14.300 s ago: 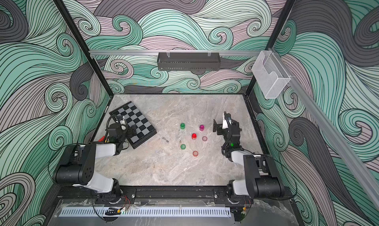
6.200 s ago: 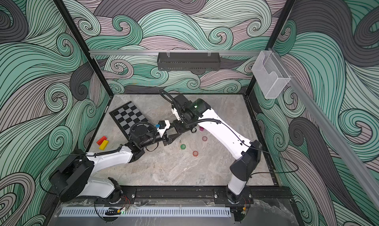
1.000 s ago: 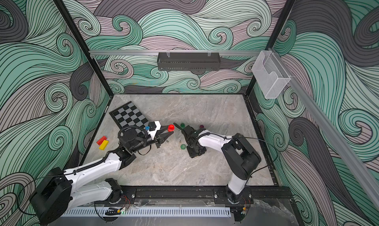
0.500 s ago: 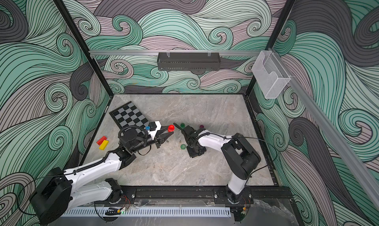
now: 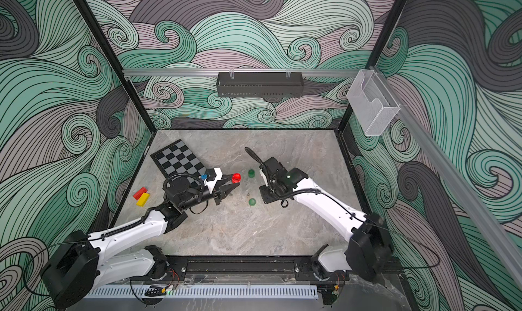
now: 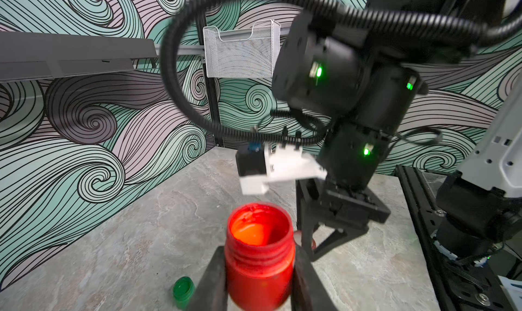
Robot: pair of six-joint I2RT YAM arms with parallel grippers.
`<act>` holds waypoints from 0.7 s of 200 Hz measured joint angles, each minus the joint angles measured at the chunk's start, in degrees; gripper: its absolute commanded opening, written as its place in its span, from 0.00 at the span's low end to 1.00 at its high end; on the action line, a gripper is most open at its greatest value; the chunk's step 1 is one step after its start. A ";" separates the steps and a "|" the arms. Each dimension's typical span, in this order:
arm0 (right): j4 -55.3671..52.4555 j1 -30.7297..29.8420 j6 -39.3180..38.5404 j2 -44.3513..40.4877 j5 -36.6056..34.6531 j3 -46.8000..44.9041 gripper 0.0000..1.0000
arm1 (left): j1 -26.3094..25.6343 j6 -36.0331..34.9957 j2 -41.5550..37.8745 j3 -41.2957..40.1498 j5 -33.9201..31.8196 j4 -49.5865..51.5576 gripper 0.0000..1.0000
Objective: Close the paint jar lid
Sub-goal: Pick up the lid from the center of the board.
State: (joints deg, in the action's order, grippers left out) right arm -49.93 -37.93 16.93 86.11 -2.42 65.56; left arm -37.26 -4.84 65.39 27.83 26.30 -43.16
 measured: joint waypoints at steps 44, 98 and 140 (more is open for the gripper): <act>-4.68 0.02 -2.99 -5.62 3.76 7.08 0.29 | 0.00 -0.68 0.00 0.24 3.65 1.81 0.14; -8.20 -0.33 -4.83 -8.59 10.67 12.11 0.28 | 0.00 -1.16 0.74 2.36 8.07 4.20 0.14; -9.81 -2.10 -5.84 -7.08 14.27 15.61 0.28 | 0.00 -1.20 1.42 3.30 10.62 5.68 0.14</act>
State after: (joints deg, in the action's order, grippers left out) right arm -59.75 -40.03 11.09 79.02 11.86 81.17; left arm -37.26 -6.04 66.81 31.14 36.93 -37.47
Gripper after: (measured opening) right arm 0.343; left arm 0.323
